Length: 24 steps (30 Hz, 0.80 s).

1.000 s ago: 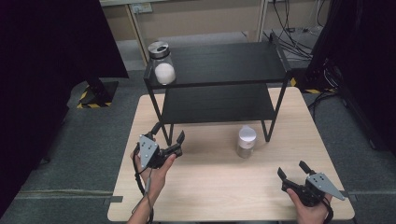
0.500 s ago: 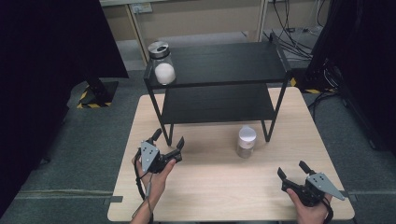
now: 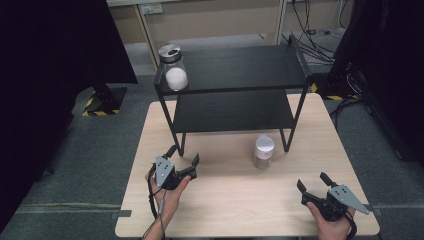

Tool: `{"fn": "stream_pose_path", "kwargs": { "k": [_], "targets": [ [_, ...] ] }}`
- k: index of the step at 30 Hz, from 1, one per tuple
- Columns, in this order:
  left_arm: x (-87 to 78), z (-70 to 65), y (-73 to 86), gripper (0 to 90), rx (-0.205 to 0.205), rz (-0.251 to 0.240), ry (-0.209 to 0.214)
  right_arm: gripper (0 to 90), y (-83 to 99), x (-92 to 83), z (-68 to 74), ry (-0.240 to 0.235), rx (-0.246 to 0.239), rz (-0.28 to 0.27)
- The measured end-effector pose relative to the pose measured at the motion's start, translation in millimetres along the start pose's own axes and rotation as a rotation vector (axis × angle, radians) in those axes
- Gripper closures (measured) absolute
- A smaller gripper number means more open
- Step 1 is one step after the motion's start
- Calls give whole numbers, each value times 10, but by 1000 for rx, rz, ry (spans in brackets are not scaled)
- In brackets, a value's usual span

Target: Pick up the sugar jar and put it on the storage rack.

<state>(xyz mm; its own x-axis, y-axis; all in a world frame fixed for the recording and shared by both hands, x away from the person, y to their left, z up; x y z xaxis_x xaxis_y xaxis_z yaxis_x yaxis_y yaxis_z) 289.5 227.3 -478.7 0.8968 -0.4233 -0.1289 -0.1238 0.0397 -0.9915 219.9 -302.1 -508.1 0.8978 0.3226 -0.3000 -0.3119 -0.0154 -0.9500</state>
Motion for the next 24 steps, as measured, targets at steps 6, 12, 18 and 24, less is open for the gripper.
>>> {"fn": "stream_pose_path", "kwargs": {
  "k": [6,12,18,24],
  "targets": [
    [30,23,91,113,-15,26,8,119,3,-3,0,-1,0,-2],
    [57,9,184,111,-7,50,13,119,2,-2,1,-2,-2,-2],
    [75,15,242,111,-20,64,14,119,-2,2,-4,-5,-4,2],
    [97,47,305,110,-40,82,11,119,-1,1,-6,-7,-4,1]
  ]
}}
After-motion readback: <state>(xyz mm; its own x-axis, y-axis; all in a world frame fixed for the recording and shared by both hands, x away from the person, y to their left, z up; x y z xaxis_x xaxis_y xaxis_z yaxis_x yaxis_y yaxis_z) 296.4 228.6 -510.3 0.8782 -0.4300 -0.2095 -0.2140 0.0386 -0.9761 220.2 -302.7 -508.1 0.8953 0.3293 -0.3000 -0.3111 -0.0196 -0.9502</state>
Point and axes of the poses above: each handheld gripper's, and its own axes: x roughly forward along the jaws, y roughly out of its underside, z roughly to its left, the point moved 6 cm from there along x, roughly forward along the jaws, and after that the axes turned 6 degrees about z, right-handed, at the moved point
